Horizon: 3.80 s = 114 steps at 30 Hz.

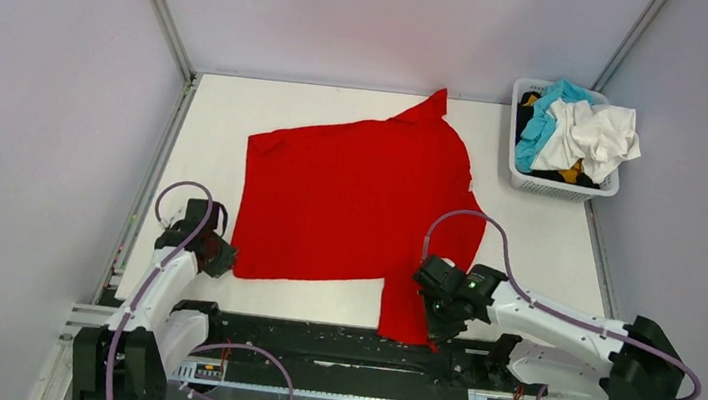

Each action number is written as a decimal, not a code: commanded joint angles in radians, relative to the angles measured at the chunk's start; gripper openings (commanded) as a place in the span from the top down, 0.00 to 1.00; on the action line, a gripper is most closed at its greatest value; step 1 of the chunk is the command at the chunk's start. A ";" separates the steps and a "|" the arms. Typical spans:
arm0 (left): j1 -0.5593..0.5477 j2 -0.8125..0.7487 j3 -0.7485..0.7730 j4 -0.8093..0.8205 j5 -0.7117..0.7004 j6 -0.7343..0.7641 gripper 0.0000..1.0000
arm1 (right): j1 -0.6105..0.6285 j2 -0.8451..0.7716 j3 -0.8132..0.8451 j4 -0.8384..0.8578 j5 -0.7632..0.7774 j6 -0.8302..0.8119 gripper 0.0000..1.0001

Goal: Fold and stack the t-shirts
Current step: Fold the flattened tshirt in 1/3 of the way

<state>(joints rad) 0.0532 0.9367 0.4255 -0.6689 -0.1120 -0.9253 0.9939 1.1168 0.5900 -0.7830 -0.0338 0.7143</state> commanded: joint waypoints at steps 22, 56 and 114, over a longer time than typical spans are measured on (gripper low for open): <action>-0.003 0.107 0.247 -0.019 0.049 -0.100 1.00 | -0.376 0.029 0.338 0.081 -0.086 -0.183 1.00; 0.005 0.714 0.740 -0.049 -0.047 -0.083 1.00 | -0.728 0.662 1.007 0.091 -0.175 -0.663 0.99; -0.226 0.453 0.167 0.150 0.246 0.052 0.01 | -0.540 0.216 0.001 0.233 -0.202 -0.183 0.00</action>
<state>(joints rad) -0.1501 1.4338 0.7136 -0.3477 0.1532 -0.8650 0.4309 1.4036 0.6903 -0.3672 -0.2794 0.4664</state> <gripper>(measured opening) 0.989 0.993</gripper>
